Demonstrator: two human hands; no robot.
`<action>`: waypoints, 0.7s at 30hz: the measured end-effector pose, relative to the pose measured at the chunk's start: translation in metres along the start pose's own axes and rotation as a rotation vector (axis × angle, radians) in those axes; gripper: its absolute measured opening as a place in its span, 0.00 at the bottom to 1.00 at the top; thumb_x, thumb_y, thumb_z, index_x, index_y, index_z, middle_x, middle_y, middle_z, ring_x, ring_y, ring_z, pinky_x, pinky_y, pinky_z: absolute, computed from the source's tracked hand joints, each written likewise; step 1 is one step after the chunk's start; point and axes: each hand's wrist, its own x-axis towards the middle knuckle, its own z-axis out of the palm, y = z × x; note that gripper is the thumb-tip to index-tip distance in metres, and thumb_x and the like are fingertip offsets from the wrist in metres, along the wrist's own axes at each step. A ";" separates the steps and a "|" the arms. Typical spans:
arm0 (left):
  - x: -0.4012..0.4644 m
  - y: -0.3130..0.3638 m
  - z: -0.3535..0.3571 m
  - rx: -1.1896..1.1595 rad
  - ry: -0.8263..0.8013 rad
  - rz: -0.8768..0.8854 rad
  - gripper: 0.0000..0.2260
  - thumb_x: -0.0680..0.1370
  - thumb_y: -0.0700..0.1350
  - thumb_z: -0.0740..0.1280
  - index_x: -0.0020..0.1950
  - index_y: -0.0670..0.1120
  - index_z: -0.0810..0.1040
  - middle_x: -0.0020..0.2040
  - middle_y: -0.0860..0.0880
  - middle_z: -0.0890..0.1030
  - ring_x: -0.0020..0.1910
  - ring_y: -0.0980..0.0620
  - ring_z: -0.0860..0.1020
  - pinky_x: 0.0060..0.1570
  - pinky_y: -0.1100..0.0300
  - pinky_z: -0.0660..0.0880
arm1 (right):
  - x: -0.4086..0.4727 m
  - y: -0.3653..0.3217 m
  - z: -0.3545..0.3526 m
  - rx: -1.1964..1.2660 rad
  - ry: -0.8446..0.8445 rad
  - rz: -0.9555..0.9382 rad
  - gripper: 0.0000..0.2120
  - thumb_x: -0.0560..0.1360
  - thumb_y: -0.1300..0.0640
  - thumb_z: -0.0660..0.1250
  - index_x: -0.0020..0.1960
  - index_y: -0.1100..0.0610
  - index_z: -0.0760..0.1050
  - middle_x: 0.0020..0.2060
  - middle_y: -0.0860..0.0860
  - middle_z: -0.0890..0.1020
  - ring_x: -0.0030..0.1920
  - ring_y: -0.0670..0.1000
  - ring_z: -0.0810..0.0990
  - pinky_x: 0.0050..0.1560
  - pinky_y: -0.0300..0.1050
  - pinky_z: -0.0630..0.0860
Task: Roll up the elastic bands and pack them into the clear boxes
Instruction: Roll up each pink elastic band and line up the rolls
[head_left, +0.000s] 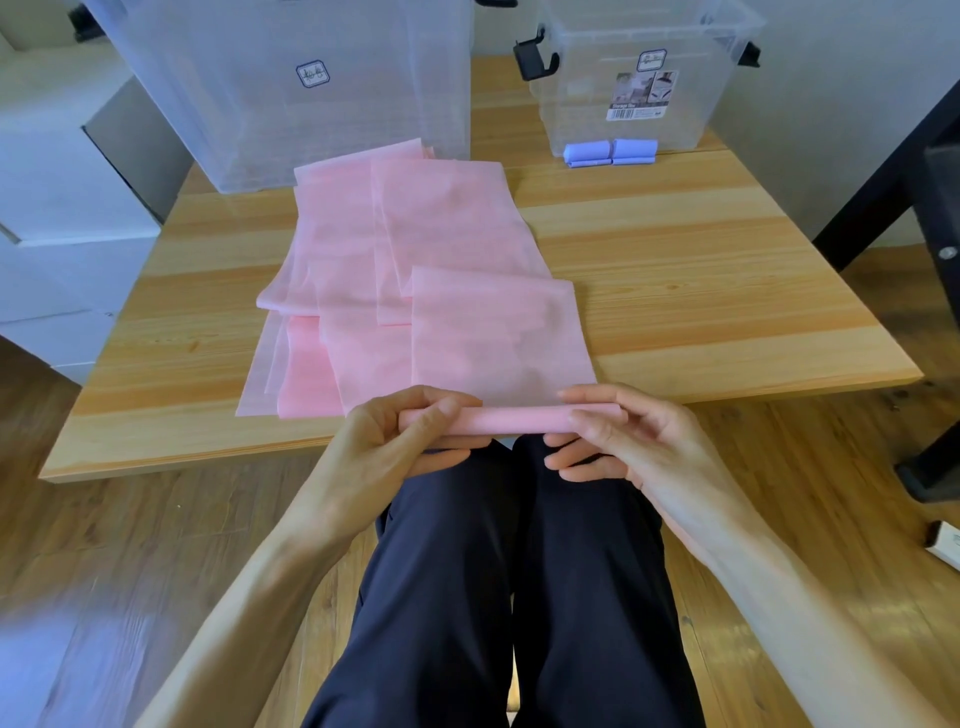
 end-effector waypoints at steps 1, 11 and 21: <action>0.000 0.000 -0.001 -0.001 0.000 0.000 0.15 0.76 0.48 0.65 0.58 0.42 0.81 0.51 0.46 0.86 0.54 0.51 0.84 0.53 0.64 0.79 | 0.000 0.000 0.000 -0.005 0.005 0.005 0.15 0.73 0.56 0.69 0.57 0.61 0.80 0.43 0.60 0.86 0.43 0.59 0.86 0.42 0.44 0.83; 0.001 -0.003 -0.001 -0.068 0.019 -0.007 0.13 0.73 0.45 0.68 0.56 0.44 0.83 0.51 0.47 0.86 0.54 0.52 0.84 0.51 0.66 0.79 | 0.000 0.001 0.001 -0.002 0.015 0.011 0.13 0.72 0.55 0.69 0.53 0.62 0.81 0.43 0.58 0.86 0.42 0.58 0.87 0.41 0.43 0.83; 0.002 -0.003 -0.002 -0.086 0.007 -0.005 0.14 0.73 0.45 0.67 0.56 0.45 0.83 0.54 0.49 0.85 0.56 0.53 0.83 0.50 0.66 0.79 | 0.001 0.000 0.002 0.028 0.002 0.001 0.14 0.74 0.58 0.68 0.56 0.62 0.80 0.46 0.59 0.86 0.44 0.59 0.87 0.43 0.42 0.83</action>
